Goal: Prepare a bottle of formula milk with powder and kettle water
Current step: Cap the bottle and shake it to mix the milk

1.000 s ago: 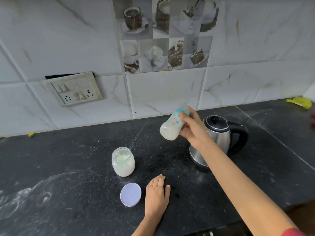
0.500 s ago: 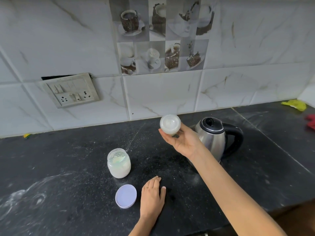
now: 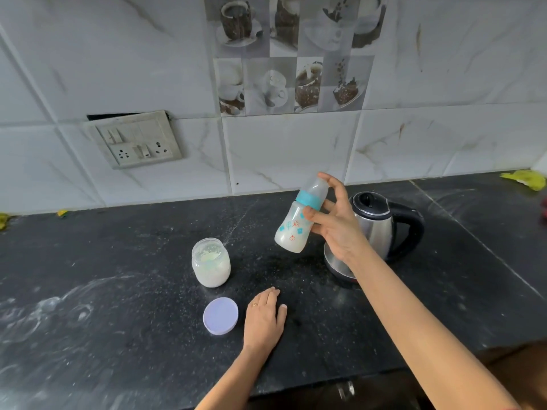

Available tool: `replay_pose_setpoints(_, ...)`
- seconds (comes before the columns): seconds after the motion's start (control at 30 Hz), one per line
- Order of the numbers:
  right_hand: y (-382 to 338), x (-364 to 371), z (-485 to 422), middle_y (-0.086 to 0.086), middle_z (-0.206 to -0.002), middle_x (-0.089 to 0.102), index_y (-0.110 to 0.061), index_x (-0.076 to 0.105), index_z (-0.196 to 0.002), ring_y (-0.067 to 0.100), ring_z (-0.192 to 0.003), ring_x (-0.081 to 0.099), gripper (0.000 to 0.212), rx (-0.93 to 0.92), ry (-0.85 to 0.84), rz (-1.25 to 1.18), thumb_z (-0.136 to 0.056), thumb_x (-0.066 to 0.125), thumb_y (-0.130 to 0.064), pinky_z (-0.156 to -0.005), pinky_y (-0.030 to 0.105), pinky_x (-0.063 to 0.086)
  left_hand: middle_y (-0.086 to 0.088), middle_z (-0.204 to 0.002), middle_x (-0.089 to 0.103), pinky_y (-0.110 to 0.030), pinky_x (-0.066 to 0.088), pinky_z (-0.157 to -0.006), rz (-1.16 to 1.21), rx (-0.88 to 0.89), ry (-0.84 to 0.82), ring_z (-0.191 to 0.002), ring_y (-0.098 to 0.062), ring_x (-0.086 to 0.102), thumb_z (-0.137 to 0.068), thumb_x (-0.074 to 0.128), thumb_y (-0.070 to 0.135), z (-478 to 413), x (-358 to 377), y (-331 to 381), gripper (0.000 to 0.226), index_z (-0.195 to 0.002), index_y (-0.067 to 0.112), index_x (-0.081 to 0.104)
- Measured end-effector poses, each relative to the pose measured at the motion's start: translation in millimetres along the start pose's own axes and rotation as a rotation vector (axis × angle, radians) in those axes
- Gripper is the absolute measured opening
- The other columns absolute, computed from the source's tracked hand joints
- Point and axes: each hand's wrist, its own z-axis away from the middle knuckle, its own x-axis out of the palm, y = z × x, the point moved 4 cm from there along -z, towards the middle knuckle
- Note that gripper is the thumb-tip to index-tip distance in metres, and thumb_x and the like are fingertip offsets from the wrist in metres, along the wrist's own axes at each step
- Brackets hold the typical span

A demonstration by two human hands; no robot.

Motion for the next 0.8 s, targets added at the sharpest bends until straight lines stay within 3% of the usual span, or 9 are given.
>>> replay_pose_setpoints(0.23,2.9,-13.5,6.7,0.021,-0.131,0.051,-0.038,0.048,-0.13,0.032,-0.112,0.058,0.076,-0.013,0.001,0.043,-0.077,0.071,0.011,-0.093,0.053,0.053,0.0,-0.138,0.052,-0.027,0.028,-0.106,0.041,-0.008,-0.017,-0.127,-0.015,0.044,-0.097,0.045,0.034,-3.2,-3.7,1.2,0.04,-0.132,0.016,0.051)
replay_pose_setpoints(0.37,7.5,-13.5,9.9,0.01,-0.123,0.055,-0.037,0.048,-0.126,0.021,-0.104,0.062,0.073,-0.073,-0.037,0.237,-0.078,0.068,0.014,-0.093,0.042,0.053,-0.003,-0.141,0.048,-0.028,0.027,-0.109,0.107,-0.055,-0.008,-0.131,-0.019,0.04,-0.097,0.047,0.032,3.1,-12.5,6.2,0.041,-0.135,0.014,0.048)
replay_pose_setpoints(0.47,19.7,-13.4,10.4,0.008,-0.129,0.054,-0.039,0.047,-0.119,0.018,-0.103,0.062,0.069,-0.081,-0.043,0.378,-0.077,0.069,0.012,-0.091,0.037,0.053,-0.004,-0.142,0.047,-0.029,0.027,-0.109,0.14,-0.116,0.026,-0.131,-0.02,0.038,-0.097,0.048,0.032,13.0,-19.4,6.7,0.042,-0.135,0.013,0.048)
replay_pose_setpoints(0.63,48.7,-17.4,9.3,-0.011,-0.124,0.054,-0.05,0.048,-0.108,0.022,-0.107,0.061,0.07,-0.08,-0.048,0.537,-0.074,0.071,0.006,-0.091,0.039,0.055,-0.004,-0.143,0.045,-0.031,0.028,-0.11,0.185,-0.202,0.06,-0.132,-0.02,0.038,-0.097,0.049,0.03,33.3,-25.9,3.7,0.043,-0.136,0.012,0.048)
replay_pose_setpoints(0.8,77.6,-18.9,6.5,-0.016,-0.123,0.05,-0.05,0.043,-0.108,0.018,-0.112,0.056,0.071,-0.099,-0.073,0.673,-0.074,0.074,0.003,-0.093,0.039,0.054,-0.005,-0.141,0.047,-0.03,0.029,-0.109,0.195,-0.244,0.081,-0.131,-0.02,0.039,-0.096,0.05,0.029,49.4,-26.0,-1.8,0.042,-0.134,0.011,0.049)
